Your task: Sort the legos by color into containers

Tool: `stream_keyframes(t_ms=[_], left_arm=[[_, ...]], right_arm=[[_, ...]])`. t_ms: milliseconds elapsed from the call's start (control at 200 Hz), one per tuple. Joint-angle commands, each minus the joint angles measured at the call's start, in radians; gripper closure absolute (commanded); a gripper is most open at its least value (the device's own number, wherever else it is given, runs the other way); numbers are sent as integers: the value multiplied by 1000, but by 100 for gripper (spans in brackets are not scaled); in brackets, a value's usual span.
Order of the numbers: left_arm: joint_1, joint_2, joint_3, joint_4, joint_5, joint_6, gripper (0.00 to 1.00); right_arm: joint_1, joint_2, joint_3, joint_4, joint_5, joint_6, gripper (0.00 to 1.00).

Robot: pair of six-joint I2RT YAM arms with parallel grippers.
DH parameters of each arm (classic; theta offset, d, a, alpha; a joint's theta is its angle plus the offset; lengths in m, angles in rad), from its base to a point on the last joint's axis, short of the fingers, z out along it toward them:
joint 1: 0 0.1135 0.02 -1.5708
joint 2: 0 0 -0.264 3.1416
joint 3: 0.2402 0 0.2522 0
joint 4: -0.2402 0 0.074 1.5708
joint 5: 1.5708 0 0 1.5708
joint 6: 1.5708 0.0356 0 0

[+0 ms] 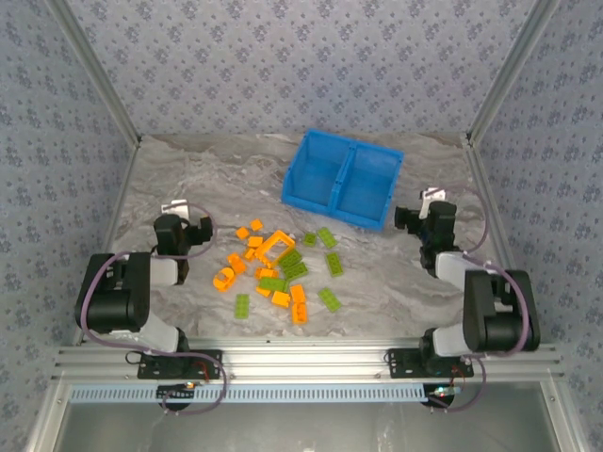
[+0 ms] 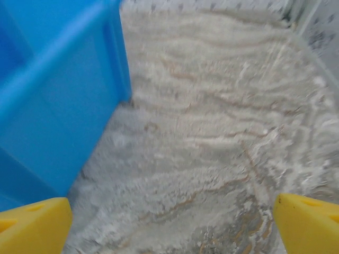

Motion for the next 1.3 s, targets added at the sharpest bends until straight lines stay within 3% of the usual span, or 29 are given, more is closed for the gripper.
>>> stream_keyframes(t_ms=[0,60,120,410,625,750,854,949,1119,1299], left_arm=[[-4,-95,70,-124,20,7,1],[-10,-157,89,-224,15,-6,1],[-27,-229,103,-305,14,-21,1],[-253,-438,340,-841,72,-34,1],[-417,-460,600,-1250,278,126,1],[-465,-456,758,-1503,325,257,1],[-473,-484,795,-1608,366,369,1],[-472,-531,727,-1601,433,464,1],[-472,-572,607,-1501,434,470,1],[-473,-596,527,-1432,421,474,1]], right_arm=[[45,-165,84,-352,110,220,0],[58,-216,162,-586,119,393,0],[82,-229,233,-737,68,461,0],[407,-142,442,-1043,-30,448,0],[627,13,518,-1072,-70,453,0],[681,122,536,-1101,-27,438,0],[703,191,527,-1091,0,416,0],[717,267,524,-1081,-11,404,1],[747,370,528,-1028,15,405,19],[771,385,516,-1029,61,421,54]])
